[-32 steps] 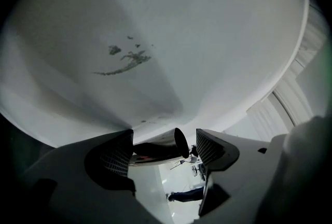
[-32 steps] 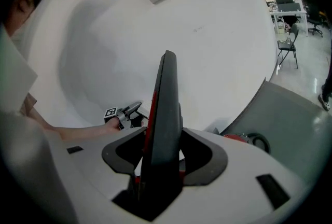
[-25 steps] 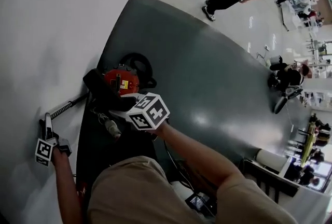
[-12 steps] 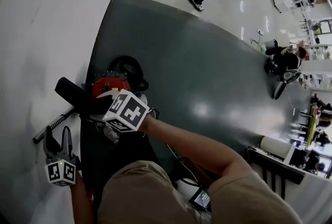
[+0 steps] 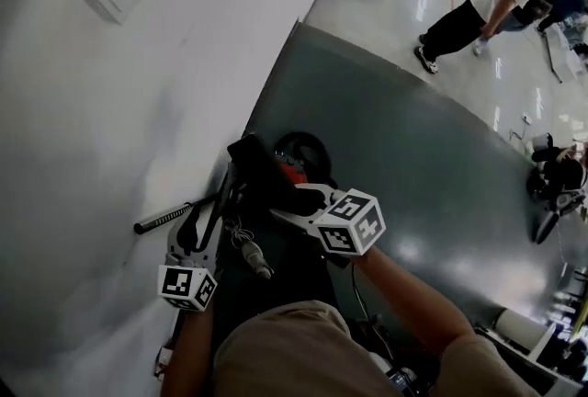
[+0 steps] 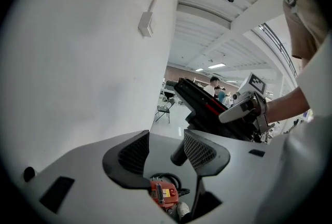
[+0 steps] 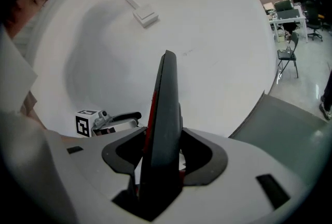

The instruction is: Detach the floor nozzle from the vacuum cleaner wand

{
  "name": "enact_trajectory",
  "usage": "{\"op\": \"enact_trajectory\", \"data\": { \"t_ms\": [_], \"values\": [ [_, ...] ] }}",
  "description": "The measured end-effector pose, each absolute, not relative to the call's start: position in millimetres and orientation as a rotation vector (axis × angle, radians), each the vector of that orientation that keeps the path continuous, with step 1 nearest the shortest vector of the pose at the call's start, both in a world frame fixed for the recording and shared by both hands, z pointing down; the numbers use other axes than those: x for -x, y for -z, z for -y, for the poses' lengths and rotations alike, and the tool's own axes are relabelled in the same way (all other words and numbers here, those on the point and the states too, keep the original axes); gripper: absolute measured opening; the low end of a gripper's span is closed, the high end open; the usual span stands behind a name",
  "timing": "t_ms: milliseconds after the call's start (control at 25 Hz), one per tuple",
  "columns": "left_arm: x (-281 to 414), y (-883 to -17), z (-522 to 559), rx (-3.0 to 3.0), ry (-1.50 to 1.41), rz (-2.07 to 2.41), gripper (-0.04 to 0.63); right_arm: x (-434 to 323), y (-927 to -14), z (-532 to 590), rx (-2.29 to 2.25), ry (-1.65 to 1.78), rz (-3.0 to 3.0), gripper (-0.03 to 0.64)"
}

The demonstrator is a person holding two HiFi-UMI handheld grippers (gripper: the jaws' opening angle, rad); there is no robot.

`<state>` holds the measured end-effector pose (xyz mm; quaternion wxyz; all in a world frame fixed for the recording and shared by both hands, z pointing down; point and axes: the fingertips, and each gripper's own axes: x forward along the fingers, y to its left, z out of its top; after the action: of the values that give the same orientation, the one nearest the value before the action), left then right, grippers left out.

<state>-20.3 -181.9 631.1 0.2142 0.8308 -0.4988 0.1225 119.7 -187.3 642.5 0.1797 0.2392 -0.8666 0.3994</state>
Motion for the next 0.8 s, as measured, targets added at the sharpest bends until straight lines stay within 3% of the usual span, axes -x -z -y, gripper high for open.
{"op": "enact_trajectory", "data": {
  "t_ms": [480, 800],
  "values": [
    [93, -604, 126, -2.328, -0.359, 1.407, 0.219, -120, -593, 163, -0.947, -1.178, 2.563, 0.215],
    [80, -581, 105, -2.31, -0.332, 1.49, 0.219, -129, -572, 156, -0.809, -1.199, 2.649, 0.215]
  ]
}}
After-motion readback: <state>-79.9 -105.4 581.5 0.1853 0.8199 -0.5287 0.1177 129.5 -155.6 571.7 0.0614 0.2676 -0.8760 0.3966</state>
